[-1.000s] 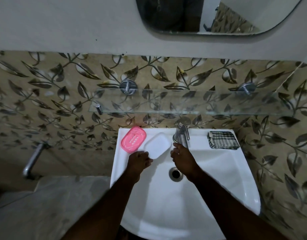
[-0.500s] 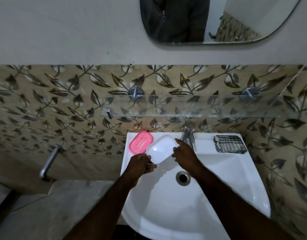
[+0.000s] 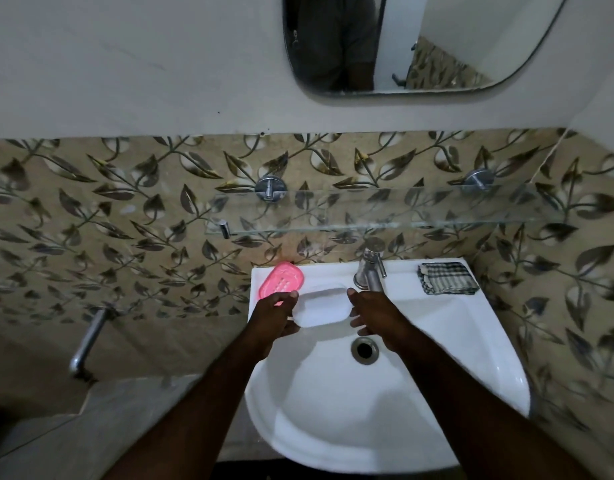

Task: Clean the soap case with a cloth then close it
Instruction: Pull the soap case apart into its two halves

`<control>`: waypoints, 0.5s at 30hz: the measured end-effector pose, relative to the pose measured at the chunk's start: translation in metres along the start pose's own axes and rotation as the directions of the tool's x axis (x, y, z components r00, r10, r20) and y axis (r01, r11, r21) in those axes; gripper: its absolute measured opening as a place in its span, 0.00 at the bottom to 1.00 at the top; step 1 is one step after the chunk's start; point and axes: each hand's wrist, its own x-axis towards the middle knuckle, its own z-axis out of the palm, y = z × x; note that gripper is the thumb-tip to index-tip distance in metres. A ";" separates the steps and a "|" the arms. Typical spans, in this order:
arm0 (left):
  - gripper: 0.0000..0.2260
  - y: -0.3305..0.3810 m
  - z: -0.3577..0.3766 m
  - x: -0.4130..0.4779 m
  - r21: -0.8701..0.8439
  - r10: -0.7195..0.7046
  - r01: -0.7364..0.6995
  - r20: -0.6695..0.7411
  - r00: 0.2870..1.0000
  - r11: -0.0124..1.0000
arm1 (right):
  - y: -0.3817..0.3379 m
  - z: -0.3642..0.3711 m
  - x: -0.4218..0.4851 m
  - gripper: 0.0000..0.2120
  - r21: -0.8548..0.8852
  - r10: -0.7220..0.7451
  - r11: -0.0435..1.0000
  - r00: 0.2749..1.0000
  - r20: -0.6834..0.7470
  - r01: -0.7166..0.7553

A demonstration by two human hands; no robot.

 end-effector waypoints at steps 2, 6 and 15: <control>0.09 0.007 -0.002 0.004 0.018 0.012 -0.012 0.007 1.000 1.000 | 0.000 0.003 -0.002 0.18 0.025 0.004 1.000 1.000 -0.026 -0.003; 0.09 0.016 -0.006 0.010 0.081 0.003 -0.008 0.055 0.998 0.997 | 0.002 0.009 -0.006 0.20 0.071 0.036 0.997 0.998 -0.057 -0.032; 0.34 0.011 -0.014 0.016 0.189 -0.067 0.025 0.216 0.974 0.982 | 0.019 0.019 -0.018 0.24 0.132 0.154 0.981 0.985 -0.083 -0.142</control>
